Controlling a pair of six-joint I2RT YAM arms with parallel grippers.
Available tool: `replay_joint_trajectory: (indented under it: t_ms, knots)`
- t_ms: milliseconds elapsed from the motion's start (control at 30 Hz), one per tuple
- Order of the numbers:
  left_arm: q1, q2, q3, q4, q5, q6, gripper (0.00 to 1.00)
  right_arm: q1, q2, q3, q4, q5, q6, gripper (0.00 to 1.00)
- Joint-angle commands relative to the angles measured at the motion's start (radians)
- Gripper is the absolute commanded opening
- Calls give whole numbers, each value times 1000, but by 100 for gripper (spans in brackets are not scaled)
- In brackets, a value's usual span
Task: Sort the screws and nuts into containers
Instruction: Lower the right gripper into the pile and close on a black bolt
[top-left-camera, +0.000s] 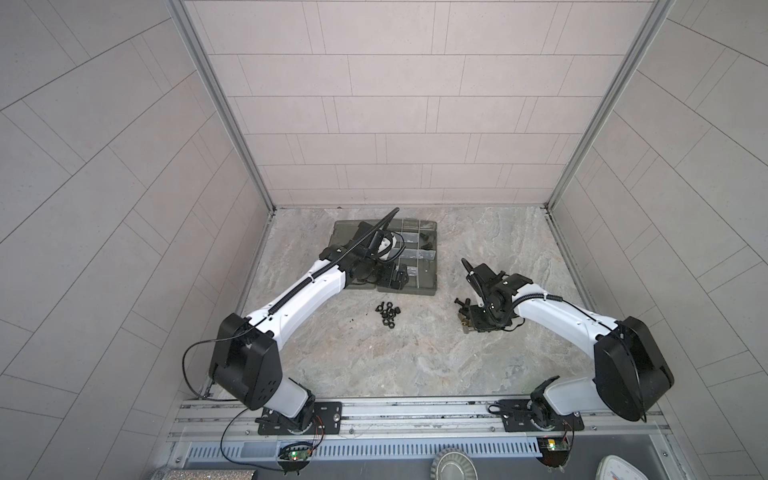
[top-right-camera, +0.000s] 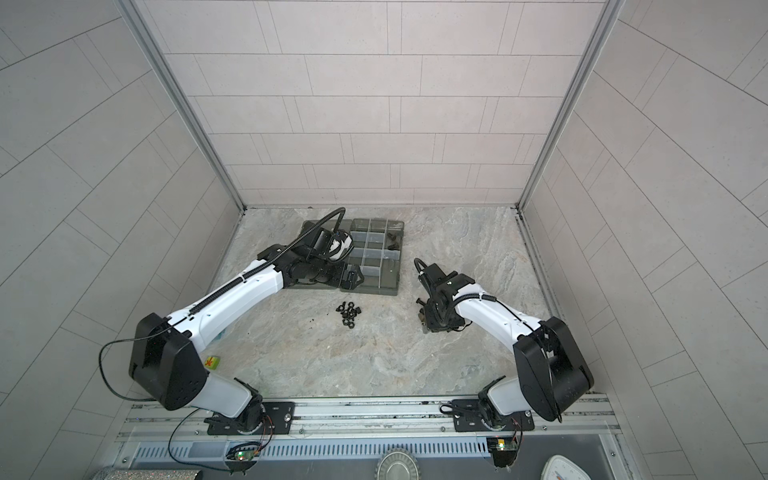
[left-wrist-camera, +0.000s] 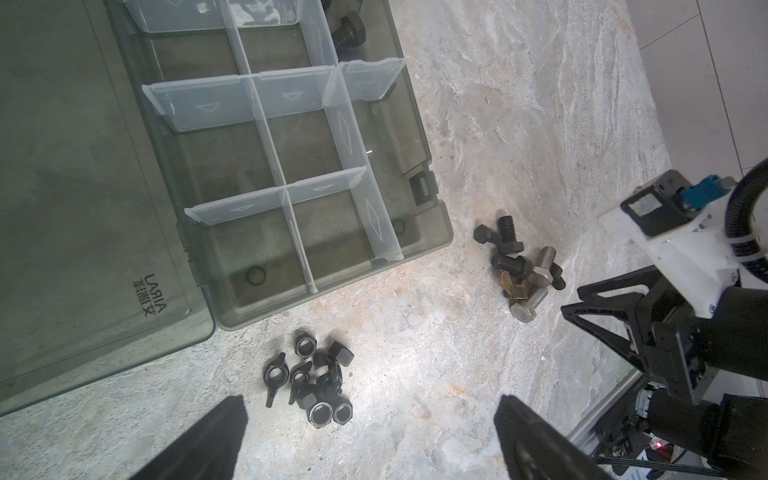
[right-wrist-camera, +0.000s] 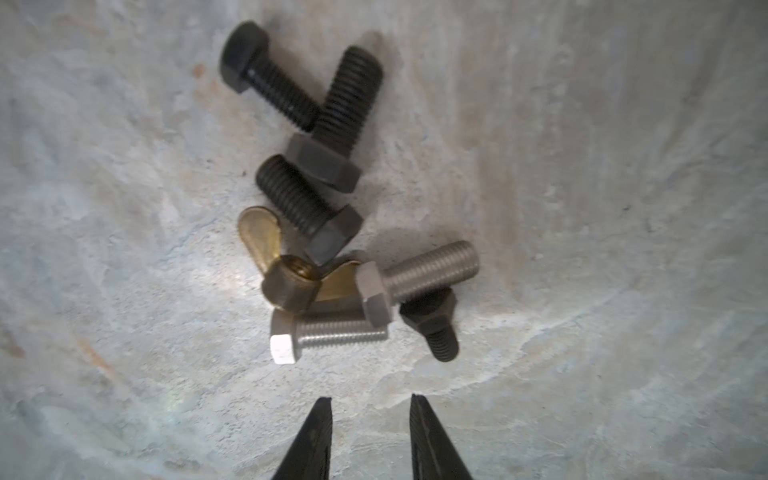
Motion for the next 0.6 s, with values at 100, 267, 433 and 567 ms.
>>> replay_joint_trajectory:
  t_ms: [100, 267, 433, 567]
  knots:
    - [-6, -14, 6, 8, 0, 13, 100, -55, 4, -13, -44, 116, 0, 33]
    - [-6, -7, 14, 12, 4, 21, 100, -75, 35, -19, -10, 89, -23, 31]
    - [-6, -3, 22, 3, -1, 31, 100, -77, 67, -33, 28, 48, -35, 30]
    - [-6, 7, 34, -9, -4, 39, 100, -77, 96, -34, 51, 24, -45, 30]
